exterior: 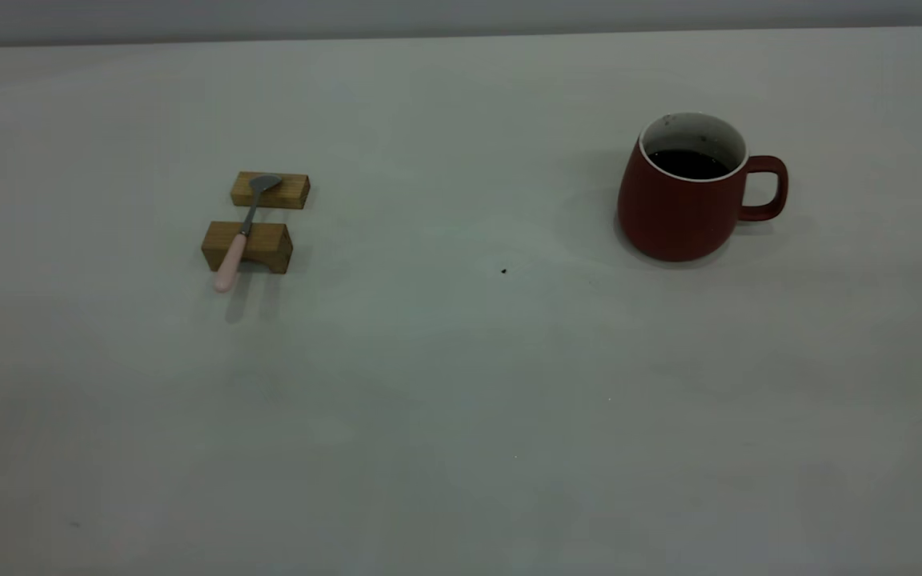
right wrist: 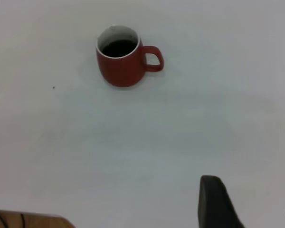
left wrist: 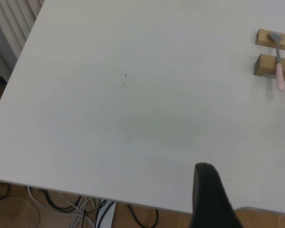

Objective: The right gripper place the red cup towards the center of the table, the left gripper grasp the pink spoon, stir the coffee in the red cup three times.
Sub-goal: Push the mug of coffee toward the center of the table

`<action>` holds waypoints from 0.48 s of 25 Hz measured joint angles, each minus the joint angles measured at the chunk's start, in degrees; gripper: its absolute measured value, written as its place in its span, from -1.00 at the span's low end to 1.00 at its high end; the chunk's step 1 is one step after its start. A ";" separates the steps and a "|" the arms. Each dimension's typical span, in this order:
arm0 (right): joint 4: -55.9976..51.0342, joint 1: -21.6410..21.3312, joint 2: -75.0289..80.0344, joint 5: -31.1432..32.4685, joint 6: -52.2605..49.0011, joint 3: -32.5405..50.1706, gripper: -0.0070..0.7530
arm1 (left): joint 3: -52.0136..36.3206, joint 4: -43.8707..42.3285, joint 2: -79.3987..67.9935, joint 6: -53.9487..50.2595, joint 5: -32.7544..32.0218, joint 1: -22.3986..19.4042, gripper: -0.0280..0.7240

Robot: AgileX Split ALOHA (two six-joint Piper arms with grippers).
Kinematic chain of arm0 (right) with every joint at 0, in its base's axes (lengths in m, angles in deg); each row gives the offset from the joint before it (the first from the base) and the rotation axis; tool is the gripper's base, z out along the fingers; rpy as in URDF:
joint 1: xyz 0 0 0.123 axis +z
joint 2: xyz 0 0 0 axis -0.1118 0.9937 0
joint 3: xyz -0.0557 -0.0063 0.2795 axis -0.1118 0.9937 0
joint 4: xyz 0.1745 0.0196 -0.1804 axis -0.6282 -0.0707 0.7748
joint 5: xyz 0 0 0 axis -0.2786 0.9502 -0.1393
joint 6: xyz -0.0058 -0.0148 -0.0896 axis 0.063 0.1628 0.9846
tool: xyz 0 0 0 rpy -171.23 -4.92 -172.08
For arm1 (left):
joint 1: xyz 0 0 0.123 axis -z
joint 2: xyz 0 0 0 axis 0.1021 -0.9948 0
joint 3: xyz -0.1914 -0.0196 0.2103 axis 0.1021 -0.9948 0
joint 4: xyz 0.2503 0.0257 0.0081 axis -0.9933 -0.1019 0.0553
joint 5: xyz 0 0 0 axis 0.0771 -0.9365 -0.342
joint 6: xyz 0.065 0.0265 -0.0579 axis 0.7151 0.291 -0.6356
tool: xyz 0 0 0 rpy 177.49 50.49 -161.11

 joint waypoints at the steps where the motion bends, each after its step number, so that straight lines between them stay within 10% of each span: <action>1: 0.00 0.00 0.00 0.00 0.00 0.00 0.08 | 0.00 0.00 0.00 0.00 0.00 0.00 0.37; 12: -2.91 0.00 8.61 -5.05 4.65 -0.83 0.46 | 0.00 0.00 0.00 0.00 0.00 0.00 0.37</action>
